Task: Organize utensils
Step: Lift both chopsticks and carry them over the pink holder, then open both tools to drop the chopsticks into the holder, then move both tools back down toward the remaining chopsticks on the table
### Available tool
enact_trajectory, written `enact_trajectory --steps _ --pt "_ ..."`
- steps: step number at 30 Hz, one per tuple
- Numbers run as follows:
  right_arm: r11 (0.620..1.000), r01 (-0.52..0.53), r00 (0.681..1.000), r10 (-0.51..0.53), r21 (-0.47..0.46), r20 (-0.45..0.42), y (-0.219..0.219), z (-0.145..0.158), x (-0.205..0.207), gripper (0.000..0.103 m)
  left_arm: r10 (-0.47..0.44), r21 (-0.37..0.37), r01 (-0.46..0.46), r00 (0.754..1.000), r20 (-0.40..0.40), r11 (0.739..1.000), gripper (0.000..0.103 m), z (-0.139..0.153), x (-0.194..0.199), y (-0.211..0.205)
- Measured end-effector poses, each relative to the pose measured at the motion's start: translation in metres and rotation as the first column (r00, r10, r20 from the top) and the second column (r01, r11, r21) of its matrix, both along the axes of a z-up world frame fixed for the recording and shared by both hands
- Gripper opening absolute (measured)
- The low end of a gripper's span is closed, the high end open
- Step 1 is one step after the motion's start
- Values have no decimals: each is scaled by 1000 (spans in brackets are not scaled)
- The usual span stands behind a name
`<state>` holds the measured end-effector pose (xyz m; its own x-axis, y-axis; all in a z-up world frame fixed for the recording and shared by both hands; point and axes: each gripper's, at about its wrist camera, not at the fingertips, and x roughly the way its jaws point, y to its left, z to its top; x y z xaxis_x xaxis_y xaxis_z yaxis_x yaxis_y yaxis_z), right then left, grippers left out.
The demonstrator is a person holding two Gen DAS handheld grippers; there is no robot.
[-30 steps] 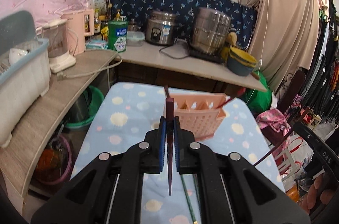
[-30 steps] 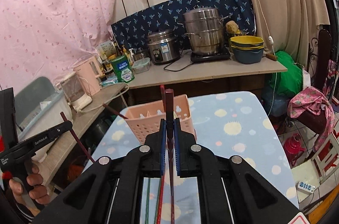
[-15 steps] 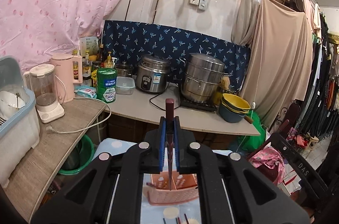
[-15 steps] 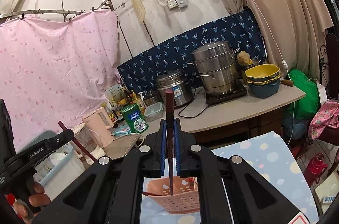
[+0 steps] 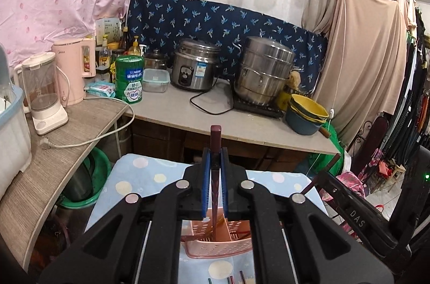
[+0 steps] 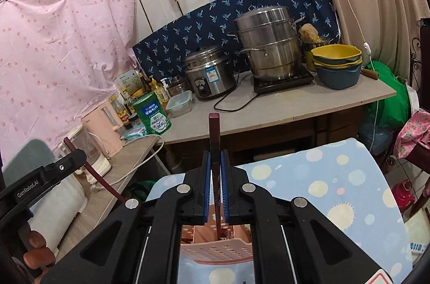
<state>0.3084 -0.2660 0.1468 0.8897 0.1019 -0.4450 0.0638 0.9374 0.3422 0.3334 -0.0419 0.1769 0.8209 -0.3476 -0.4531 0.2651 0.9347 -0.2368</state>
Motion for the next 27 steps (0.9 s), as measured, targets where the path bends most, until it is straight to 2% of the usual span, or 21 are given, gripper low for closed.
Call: enact_trajectory --steps 3,5,7,8,18,22,27 --pt "1000 -3 1000 3 -24 -11 2 -5 0 11 -3 2 3 1000 -18 1000 8 -5 2 -1" --pt "999 5 1000 -6 -53 -10 5 -4 -3 12 4 3 -4 1000 -22 1000 14 -6 2 0" --pt "998 1 1000 -2 -69 -4 8 -1 -8 12 17 -3 -17 999 -27 1000 33 -7 1 2" --pt "997 -4 1000 4 -73 1 9 1 -10 12 25 -4 -25 999 -26 1000 36 -6 -1 2" --pt "992 -65 998 66 -105 7 22 10 -55 18 38 7 -38 999 -8 999 36 -1 -39 16" --pt "989 -103 994 100 -103 -36 28 -8 -89 21 38 24 -37 999 -25 999 45 -14 -66 24" --pt "980 -120 987 100 -162 -126 35 -49 -135 21 25 46 -21 996 -86 999 47 -53 -98 35"
